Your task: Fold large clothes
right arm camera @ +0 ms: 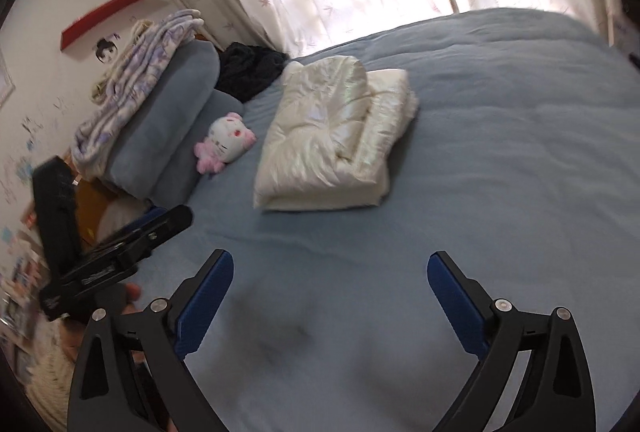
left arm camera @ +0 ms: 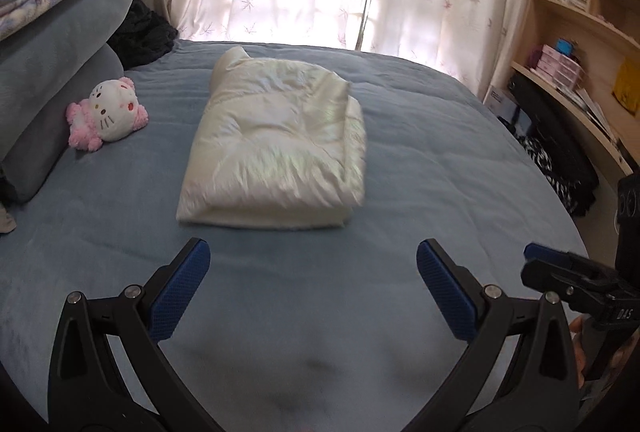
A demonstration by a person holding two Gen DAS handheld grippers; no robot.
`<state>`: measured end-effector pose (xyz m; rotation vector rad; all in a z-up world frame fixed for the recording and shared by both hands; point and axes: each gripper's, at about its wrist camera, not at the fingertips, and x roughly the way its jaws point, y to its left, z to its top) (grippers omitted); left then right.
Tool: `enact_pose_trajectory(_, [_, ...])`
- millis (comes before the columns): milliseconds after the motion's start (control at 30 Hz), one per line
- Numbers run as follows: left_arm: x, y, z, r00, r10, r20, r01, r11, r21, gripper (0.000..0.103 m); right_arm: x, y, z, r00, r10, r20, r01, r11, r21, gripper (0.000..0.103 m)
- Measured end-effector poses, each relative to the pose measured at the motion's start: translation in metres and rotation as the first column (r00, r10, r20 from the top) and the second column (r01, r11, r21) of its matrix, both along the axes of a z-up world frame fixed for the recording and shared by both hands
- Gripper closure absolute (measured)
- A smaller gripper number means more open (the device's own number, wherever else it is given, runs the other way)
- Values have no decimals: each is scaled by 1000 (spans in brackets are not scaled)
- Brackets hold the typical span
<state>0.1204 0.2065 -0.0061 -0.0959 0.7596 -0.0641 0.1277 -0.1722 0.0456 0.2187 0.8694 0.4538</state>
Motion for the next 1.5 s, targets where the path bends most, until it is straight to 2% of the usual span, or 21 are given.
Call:
enact_pose_trajectory(167, [-57, -27, -3, 1000, -5, -29, 6, 1000, 12, 0, -61, -31, 1, 999, -50, -11, 50, 998, -38, 3])
enact_pose_trajectory(367, [-111, -50, -20, 998, -5, -58, 7, 1000, 22, 0, -117, -56, -29, 994, -90, -67, 85, 993, -80, 2])
enact_pose_trajectory(533, [-146, -70, -37, 996, 30, -86, -26, 998, 51, 0, -165, -78, -47, 980, -170, -102, 157, 979, -129, 1])
enact_pose_trajectory(667, [-174, -87, -52, 993, 55, -102, -48, 997, 64, 0, -202, -95, -54, 970, -228, -81, 215, 966, -144, 0])
enact_pose_trajectory(733, [-182, -89, -57, 991, 68, -116, -63, 997, 44, 0, -219, -102, -54, 967, -247, -65, 234, 959, -159, 0])
enact_pose_trajectory(900, [-204, -99, -58, 988, 71, -136, -67, 997, 35, 0, -247, -115, -45, 963, -266, -39, 256, 953, -164, 0])
enact_pose_trajectory(1033, [-222, -107, -44, 994, 52, -101, -47, 998, 48, 0, -263, -119, -34, 969, -245, -36, 238, 961, -138, 0])
enact_pose_trajectory(1333, [-241, -116, -14, 999, 43, -34, -40, 996, 83, 1, -294, -119, 5, 966, -234, 106, 249, 954, -168, 0])
enact_pose_trajectory(1500, [-245, -116, -6, 998, 52, -21, -49, 995, 89, 1, -298, -119, 12, 966, -232, 115, 250, 953, -174, 0])
